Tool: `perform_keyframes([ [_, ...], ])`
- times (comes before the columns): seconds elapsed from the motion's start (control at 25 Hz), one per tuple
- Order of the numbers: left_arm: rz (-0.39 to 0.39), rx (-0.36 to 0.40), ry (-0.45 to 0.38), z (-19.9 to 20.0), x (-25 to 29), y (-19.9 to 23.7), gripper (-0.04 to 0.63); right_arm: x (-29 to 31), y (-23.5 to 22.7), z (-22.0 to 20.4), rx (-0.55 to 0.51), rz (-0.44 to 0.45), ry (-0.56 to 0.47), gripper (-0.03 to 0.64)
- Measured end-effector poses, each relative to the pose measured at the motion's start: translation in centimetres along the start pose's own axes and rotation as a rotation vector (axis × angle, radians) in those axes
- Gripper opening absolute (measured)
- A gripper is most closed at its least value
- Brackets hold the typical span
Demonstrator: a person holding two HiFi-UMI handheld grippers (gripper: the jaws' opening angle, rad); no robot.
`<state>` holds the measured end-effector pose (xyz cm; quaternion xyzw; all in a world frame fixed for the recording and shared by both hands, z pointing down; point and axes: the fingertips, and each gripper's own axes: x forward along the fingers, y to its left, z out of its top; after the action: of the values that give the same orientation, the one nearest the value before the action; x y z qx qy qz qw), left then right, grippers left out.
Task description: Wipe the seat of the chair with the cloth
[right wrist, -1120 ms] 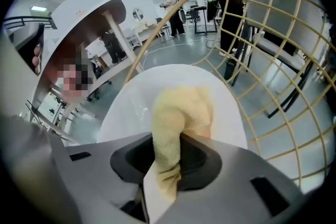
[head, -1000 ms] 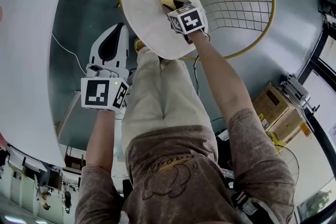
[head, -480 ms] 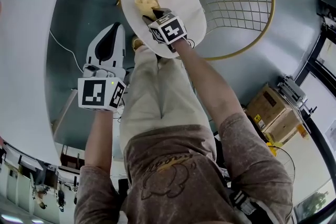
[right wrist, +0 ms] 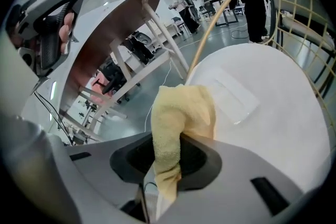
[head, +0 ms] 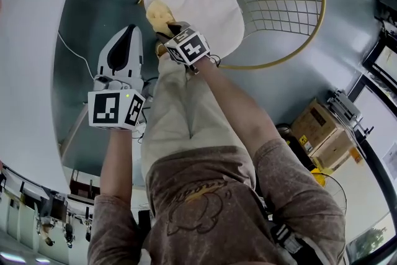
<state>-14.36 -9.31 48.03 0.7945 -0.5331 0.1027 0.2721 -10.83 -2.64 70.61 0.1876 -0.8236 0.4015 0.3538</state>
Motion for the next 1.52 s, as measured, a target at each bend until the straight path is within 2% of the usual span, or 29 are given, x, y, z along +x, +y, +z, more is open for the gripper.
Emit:
perform_keyframes([
  [0.24,0.008,-0.011,-0.006,-0.2,-0.3,-0.1,0.009,0.0,1.5,-0.3,0.004,0.031,-0.013,0.12],
  [0.48,0.004,-0.008,-0.01,0.1,-0.9,-0.7,0.009,-2.9,0.0,0.7,-0.014,0.005,-0.056,0.12],
  [0.76,-0.011,-0.015,-0.005,-0.8,-0.8,-1.7,0.009,-8.3,-6.3,0.5,0.016,-0.135,-0.098,0.12],
  [1.0,-0.043,-0.004,-0.009,0.6,-0.4,-3.8,0.009,-15.1,-12.2,0.7,0.045,-0.286,-0.116,0.12],
  [1.16,-0.049,-0.011,-0.006,-1.0,-0.2,-3.7,0.009,-17.0,-15.8,-0.6,0.042,-0.374,-0.1,0.12],
  [1.36,-0.051,-0.005,-0.01,-1.6,-1.6,-5.2,0.009,-20.0,-17.5,-3.1,0.062,-0.453,-0.077,0.12],
  [1.52,-0.049,-0.007,0.005,-1.1,-0.1,-3.8,0.009,-18.8,-19.2,-4.2,0.084,-0.481,0.0,0.12],
])
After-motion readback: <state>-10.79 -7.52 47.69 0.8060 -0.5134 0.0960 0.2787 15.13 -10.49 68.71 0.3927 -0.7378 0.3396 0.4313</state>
